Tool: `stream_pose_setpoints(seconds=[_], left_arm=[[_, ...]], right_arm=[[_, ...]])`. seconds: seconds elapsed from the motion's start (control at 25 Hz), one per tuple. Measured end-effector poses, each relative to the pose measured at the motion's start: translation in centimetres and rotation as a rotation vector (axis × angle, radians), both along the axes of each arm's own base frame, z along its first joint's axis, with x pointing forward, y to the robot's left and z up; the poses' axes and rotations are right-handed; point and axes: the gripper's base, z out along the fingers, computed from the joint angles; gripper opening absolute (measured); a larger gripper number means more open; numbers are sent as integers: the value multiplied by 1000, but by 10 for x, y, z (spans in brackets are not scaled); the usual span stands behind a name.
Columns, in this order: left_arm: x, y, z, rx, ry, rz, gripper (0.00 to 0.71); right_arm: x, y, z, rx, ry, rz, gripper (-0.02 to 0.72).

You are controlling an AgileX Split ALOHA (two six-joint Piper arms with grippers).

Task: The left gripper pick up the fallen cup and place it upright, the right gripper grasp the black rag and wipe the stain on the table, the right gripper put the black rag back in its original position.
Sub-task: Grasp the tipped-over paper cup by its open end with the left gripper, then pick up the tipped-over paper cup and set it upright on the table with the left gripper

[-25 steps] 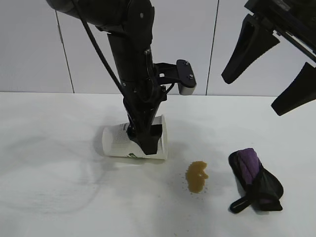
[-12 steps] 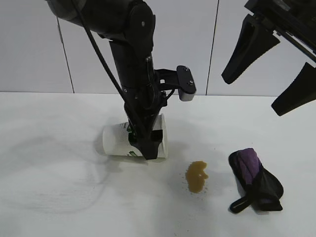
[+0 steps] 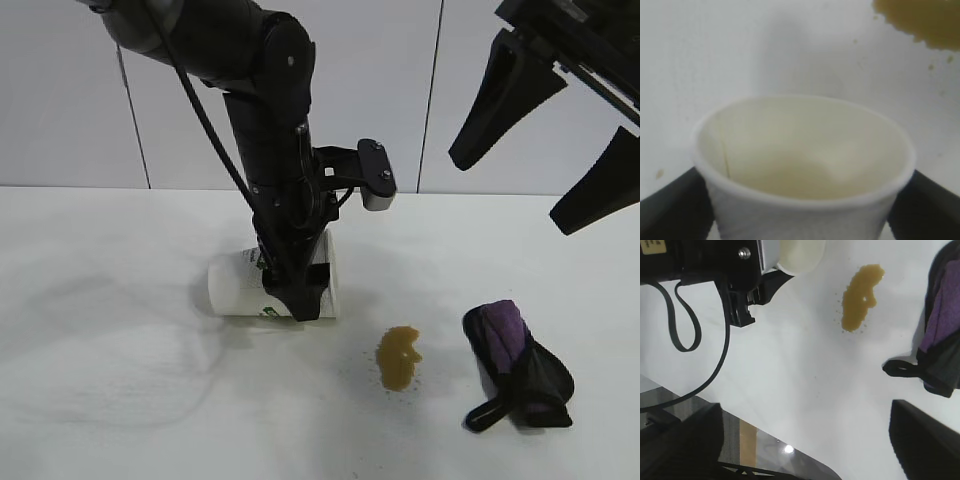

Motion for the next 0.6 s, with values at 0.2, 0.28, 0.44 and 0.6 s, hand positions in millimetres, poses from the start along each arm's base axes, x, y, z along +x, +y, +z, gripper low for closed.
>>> stream_pose_setpoints(seconds=[0.2,0.28,0.44,0.6], left_arm=[[2,6,0,39,0,41,515],[6,16,1,81,2,96,515],[16,39,5,117,30,221,512],[21,54,30,55,35,285,510]], right_arm=[[0,0,0,0,1,1,623],[0,0,0,0,1,1,623],[0,0,0,0,0,0,623],[0,0,0,0,0,0,623]])
